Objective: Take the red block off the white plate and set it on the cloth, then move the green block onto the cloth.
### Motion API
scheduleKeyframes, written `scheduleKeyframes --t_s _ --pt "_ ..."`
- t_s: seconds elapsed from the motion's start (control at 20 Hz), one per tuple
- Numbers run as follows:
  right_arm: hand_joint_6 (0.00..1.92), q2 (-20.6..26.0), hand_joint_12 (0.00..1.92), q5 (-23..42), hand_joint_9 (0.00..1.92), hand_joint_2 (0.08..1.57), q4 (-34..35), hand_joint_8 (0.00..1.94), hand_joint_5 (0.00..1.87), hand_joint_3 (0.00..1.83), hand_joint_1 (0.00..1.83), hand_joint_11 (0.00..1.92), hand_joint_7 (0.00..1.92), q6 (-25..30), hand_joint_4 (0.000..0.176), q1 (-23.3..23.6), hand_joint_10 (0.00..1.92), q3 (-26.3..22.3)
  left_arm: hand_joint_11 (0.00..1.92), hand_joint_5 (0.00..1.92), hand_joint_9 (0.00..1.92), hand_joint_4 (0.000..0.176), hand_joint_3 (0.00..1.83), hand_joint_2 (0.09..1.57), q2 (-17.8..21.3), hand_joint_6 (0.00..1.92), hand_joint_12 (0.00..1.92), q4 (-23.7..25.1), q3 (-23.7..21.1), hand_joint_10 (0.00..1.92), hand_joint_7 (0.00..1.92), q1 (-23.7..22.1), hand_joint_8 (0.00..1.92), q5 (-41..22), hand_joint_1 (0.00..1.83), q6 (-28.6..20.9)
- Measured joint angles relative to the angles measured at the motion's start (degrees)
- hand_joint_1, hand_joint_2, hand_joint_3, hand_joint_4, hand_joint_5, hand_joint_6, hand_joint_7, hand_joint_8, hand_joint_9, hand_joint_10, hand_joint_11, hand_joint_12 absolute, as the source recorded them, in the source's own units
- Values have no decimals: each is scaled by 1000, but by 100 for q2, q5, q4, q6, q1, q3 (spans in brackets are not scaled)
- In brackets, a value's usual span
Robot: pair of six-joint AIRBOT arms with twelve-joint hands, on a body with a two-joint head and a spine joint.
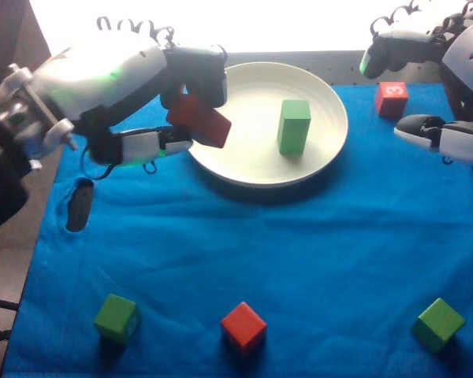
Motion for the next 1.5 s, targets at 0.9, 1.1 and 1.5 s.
scheduleKeyframes --t_s 0.9,1.1,1.5 --pt "882 7 1778 0 489 970 26 1057 598 1 1285 247 594 0 0 0 1265 -13 373 621 656 0 1 1263 533 1440 1671 -15 -763 1336 798 1375 1370 -568 1167 -551" --pt "845 7 1725 2 539 963 31 1006 623 0 1276 245 627 0 0 0 1200 -13 391 489 526 0 3 1328 490 1584 1799 -66 -763 1305 709 1403 1525 -437 1095 -573" --pt "836 7 1842 0 517 964 42 1056 623 0 1280 272 624 0 0 0 1313 -13 0 132 75 144 0 1030 490 1 824 -275 -754 60 25 1436 0 -483 489 -577"
